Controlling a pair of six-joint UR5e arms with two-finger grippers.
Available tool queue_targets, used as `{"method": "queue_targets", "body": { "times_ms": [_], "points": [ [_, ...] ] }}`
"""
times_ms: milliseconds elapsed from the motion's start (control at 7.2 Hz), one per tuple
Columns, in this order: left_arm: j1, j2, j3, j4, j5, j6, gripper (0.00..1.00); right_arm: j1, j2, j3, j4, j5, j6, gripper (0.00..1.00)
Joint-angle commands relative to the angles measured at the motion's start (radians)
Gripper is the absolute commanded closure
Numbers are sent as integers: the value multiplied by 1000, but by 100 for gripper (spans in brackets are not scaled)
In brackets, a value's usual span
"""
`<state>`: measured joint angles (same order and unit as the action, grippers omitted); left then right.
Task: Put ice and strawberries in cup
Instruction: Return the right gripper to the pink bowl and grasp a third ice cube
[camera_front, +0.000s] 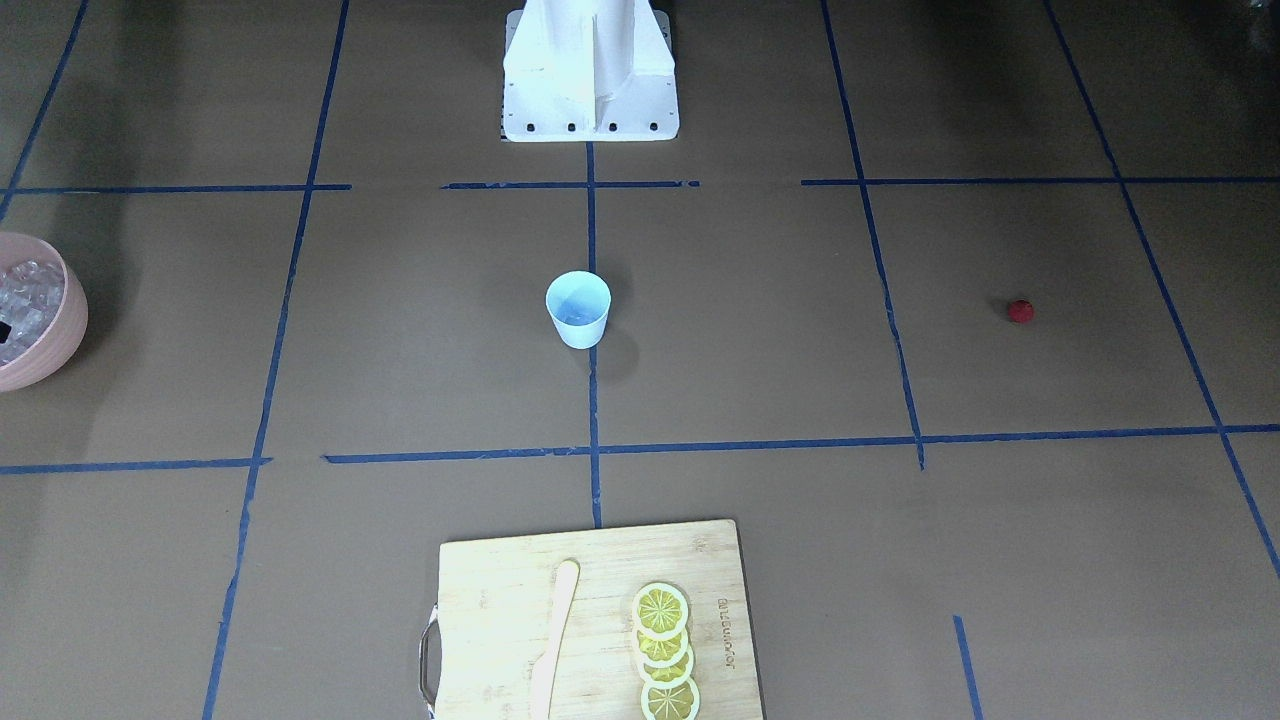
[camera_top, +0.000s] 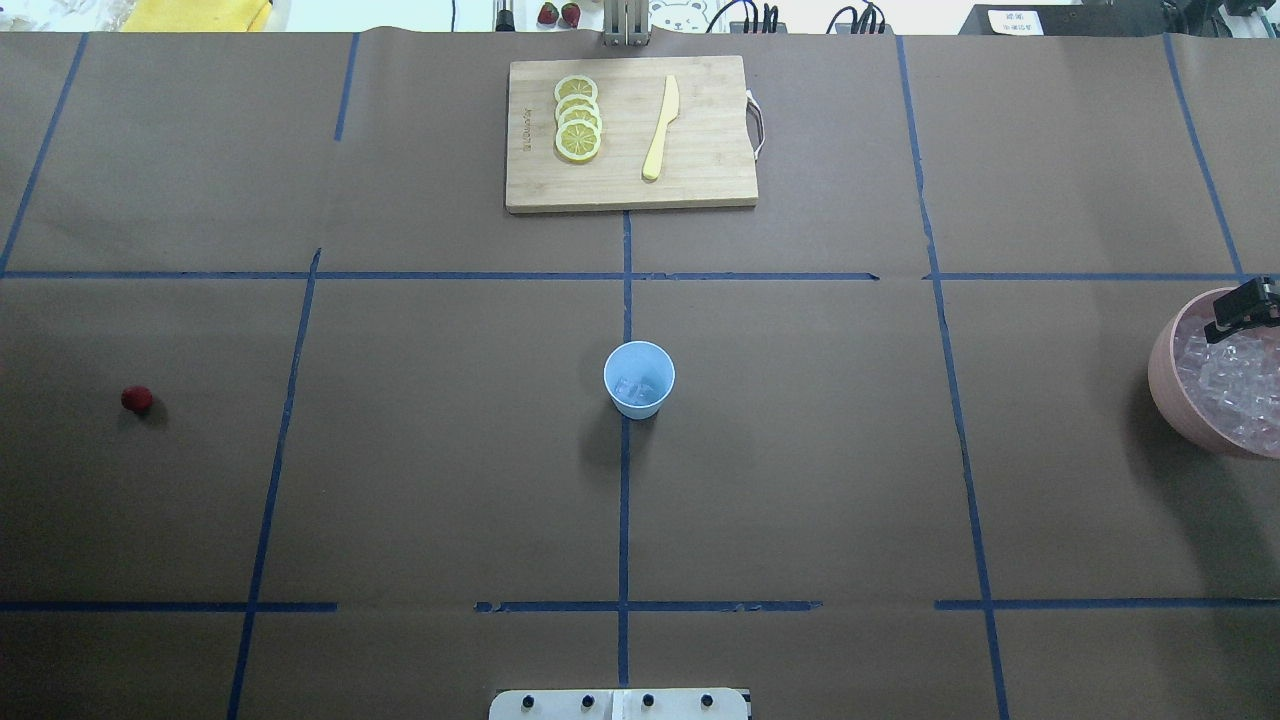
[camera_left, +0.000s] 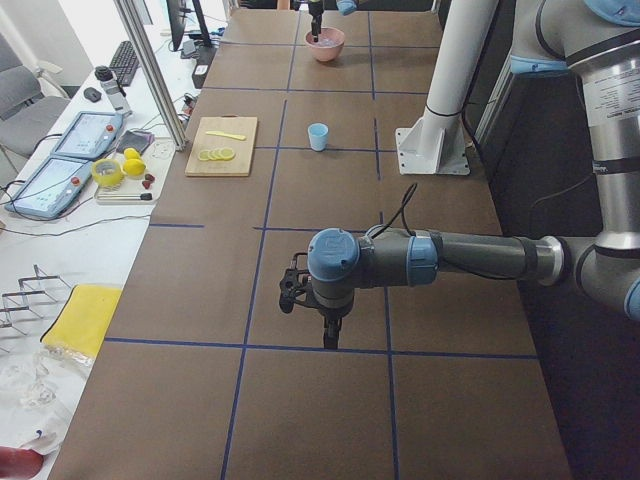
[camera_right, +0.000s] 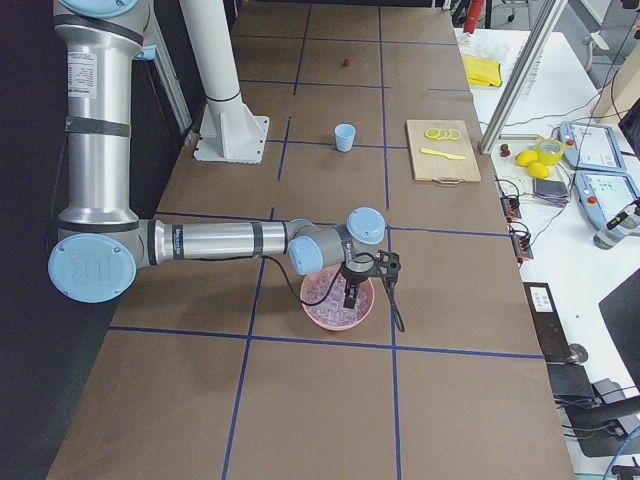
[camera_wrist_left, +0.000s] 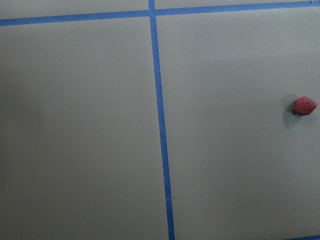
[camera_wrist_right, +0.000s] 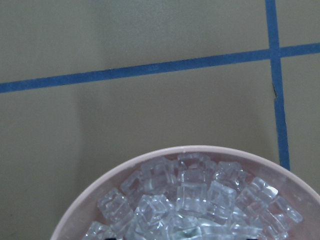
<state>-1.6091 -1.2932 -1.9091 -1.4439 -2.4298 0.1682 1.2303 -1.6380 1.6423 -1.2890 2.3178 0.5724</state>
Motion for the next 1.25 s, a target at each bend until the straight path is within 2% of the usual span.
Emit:
{"method": "queue_targets", "body": {
  "times_ms": [0,278,417,834,973,1112],
  "points": [
    [0,0,-1,0,-2,1,0,0,-9,-1,0,2,-6,17],
    [0,0,-1,0,0,1,0,-3,-13,-2,0,0,-6,26],
    [0,0,-1,0,0,1,0,-3,-13,-1,0,0,-5,34],
    [0,0,-1,0,0,1,0,-5,-14,-2,2,0,-9,72],
    [0,0,-5,0,0,-1,0,-5,-16,-1,4,0,-11,91],
    [0,0,-8,2,0,1,0,-5,-19,2,4,2,-14,100]
  ]
}}
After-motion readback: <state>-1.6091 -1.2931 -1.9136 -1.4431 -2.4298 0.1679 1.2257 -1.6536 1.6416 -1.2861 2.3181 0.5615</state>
